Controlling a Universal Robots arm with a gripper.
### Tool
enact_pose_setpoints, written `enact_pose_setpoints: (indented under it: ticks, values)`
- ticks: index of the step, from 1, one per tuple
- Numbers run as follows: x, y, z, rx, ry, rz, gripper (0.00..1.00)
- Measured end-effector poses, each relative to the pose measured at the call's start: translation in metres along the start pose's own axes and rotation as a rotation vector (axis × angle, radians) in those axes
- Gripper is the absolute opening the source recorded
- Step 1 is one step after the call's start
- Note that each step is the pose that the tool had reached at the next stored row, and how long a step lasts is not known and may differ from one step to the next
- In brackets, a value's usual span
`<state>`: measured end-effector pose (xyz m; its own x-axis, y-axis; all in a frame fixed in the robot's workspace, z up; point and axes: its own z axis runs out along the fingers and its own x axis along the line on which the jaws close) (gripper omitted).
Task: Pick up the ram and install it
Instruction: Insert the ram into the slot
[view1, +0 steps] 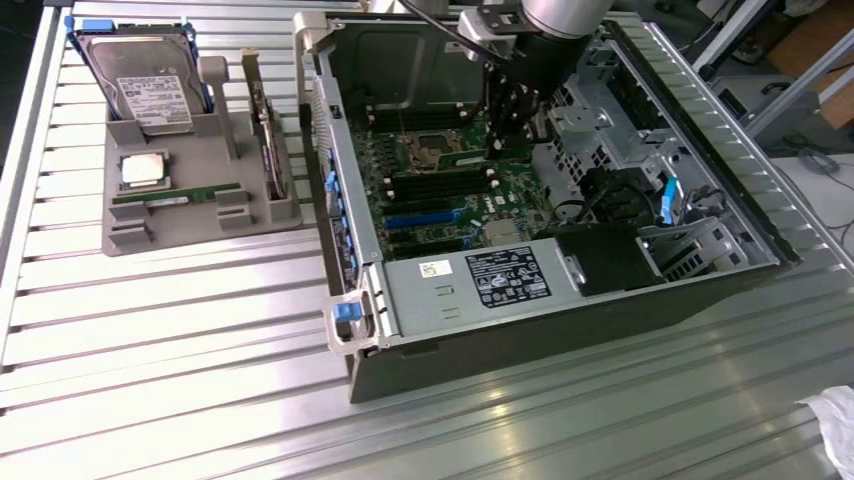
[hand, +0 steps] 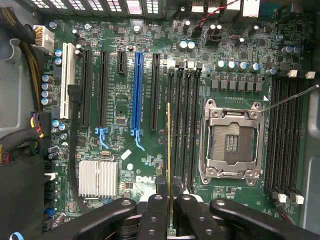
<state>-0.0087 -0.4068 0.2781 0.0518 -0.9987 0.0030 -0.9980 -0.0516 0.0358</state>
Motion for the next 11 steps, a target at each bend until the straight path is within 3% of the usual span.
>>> enact_pose_setpoints:
  ticks: [11]
  values:
    - [0.0000,-0.0003,0.0082,0.0001,-0.0001,0.000,0.13]
